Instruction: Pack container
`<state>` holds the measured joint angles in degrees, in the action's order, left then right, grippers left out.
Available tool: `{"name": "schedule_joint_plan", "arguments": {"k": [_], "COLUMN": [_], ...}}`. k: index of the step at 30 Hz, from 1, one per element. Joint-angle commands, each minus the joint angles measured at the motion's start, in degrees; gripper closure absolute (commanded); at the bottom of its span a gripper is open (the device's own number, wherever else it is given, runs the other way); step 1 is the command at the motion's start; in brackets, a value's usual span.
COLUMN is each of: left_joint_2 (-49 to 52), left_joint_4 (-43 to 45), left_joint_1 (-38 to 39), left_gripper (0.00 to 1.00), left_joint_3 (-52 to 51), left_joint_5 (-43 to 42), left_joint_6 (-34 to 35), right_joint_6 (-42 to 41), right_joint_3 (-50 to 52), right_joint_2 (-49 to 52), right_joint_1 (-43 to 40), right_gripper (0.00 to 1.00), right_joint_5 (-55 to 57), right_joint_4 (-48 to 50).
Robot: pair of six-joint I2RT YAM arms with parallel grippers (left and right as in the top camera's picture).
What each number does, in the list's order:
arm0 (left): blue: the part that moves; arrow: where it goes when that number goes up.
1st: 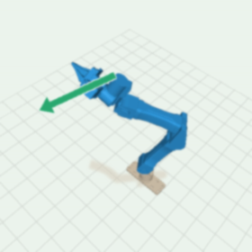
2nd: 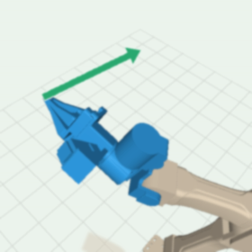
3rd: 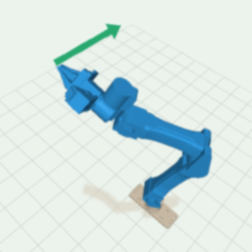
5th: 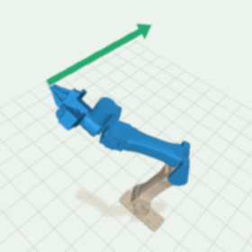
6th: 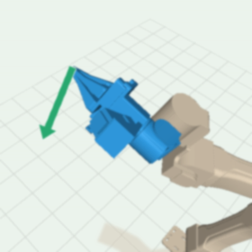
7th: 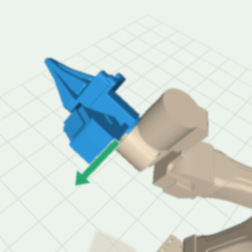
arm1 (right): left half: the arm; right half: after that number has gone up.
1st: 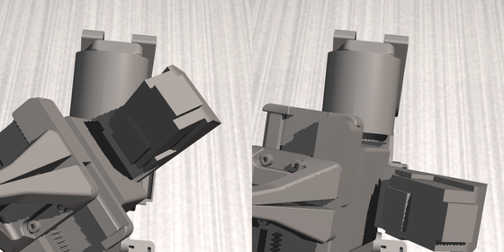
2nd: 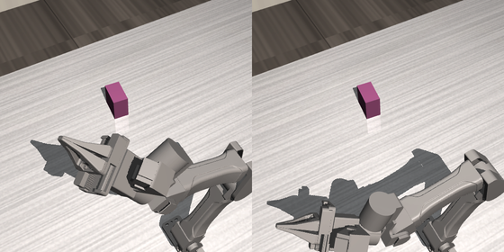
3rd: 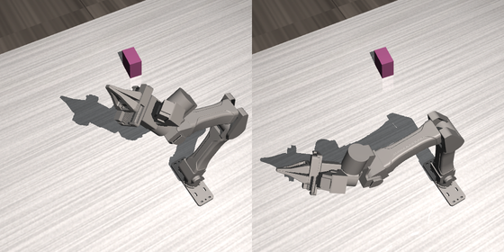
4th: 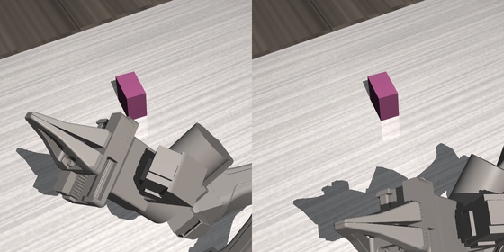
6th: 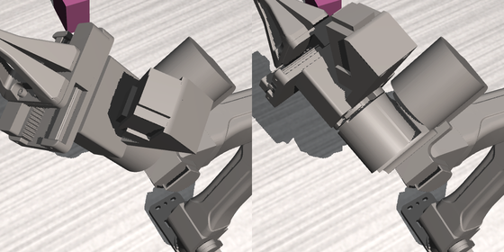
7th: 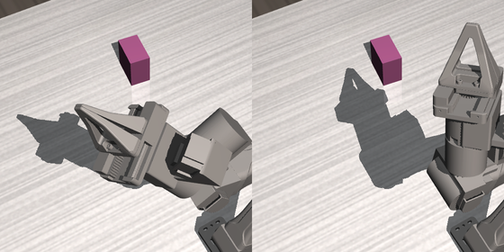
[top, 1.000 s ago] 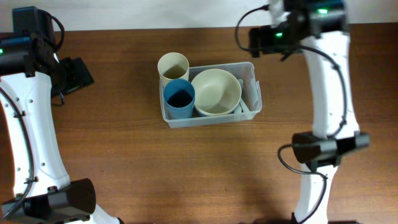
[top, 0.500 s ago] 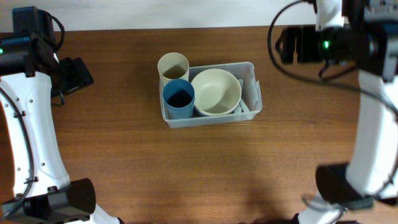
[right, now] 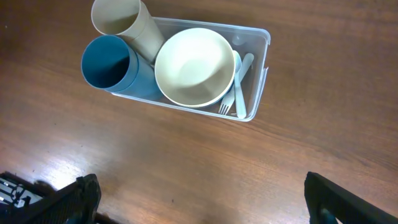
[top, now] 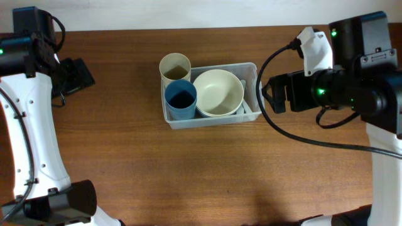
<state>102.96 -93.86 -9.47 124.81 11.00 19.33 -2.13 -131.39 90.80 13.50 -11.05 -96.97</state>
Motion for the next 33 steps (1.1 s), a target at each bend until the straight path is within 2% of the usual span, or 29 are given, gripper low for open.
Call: {"name": "schedule_joint_plan", "arguments": {"k": [1, 11, 15, 18, 20, 27, 33], "left_joint_2": [-1.4, -1.4, -1.4, -1.4, -1.4, -1.4, -1.4], "left_joint_4": [-0.1, -0.1, -0.1, -0.1, -0.1, -0.1, -0.1], "left_joint_1": [-0.2, -0.2, -0.2, -0.2, -0.2, -0.2, -0.2], "left_gripper": [0.00, 0.00, 0.00, 0.00, 0.00, 0.00, 0.00], "left_joint_3": [1.0, 1.0, 1.0, 1.0, 1.0, 1.0, 1.0], "left_joint_5": [0.6, 0.6, 0.6, 0.6, 0.6, 0.6, 0.6], "left_joint_6": [0.6, 0.6, 0.6, 0.6, 0.6, 0.6, 0.6], "right_joint_6": [0.1, -0.1, -0.3, -0.3, 0.0, 0.5, 4.3], "right_joint_3": [0.3, 0.9, 6.4, 15.8, 23.8, 56.5, 83.7], "right_joint_2": [-0.8, -9.5, -15.2, -21.8, -27.0, -46.4, -62.2], "right_joint_1": [0.4, 0.4, 0.3, 0.2, -0.9, -7.3, -8.3], "right_gripper": [0.01, 0.01, 0.01, 0.01, 0.01, 0.01, 0.01], "right_joint_5": [1.7, 6.6, 10.1, 12.7, 13.4, 13.2, 13.1], "right_joint_4": [-0.4, -0.3, -0.3, 2.1, 7.4, 34.4, 57.5]}}
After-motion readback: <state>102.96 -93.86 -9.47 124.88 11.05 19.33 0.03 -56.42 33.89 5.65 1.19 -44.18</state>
